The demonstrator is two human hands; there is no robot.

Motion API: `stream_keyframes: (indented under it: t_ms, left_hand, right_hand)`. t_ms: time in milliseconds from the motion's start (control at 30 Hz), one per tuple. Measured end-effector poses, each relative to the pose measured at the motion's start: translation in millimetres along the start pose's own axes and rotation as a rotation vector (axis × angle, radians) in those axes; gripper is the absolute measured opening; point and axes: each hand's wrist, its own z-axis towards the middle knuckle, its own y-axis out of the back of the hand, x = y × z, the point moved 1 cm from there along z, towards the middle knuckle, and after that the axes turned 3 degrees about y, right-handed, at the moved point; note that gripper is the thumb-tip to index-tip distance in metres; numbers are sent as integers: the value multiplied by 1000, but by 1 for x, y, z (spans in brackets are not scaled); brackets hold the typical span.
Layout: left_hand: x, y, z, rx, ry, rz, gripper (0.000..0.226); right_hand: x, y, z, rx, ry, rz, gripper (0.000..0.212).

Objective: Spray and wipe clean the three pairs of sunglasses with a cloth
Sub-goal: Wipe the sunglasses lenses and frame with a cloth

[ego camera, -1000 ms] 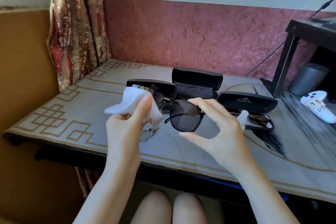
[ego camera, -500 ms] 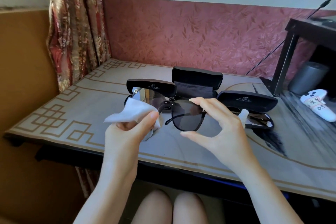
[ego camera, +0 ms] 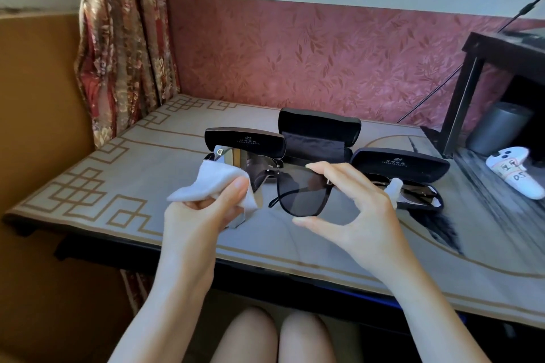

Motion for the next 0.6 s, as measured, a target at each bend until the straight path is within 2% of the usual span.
stream_keyframes:
  t_ms: [100,233,367,467,600]
  left_hand:
    - [-3,8,1,50,-17,28,20]
    - [-9,15,4,124,-52,106,34]
    - [-15,17,7,170,-64,138,39]
    - [-13,21,10,105,-61,168,34]
    - [-19,32,18,-87,-70,191,19]
  right_hand:
    - [2,3,3,29,53,61,53]
    - [0,4,0,76,-86,22,53]
    - [1,8,2,101,-107,66,54]
    - [1,10,2,105,-107,80,50]
    - [-1,13,3,117,-126,146,50]
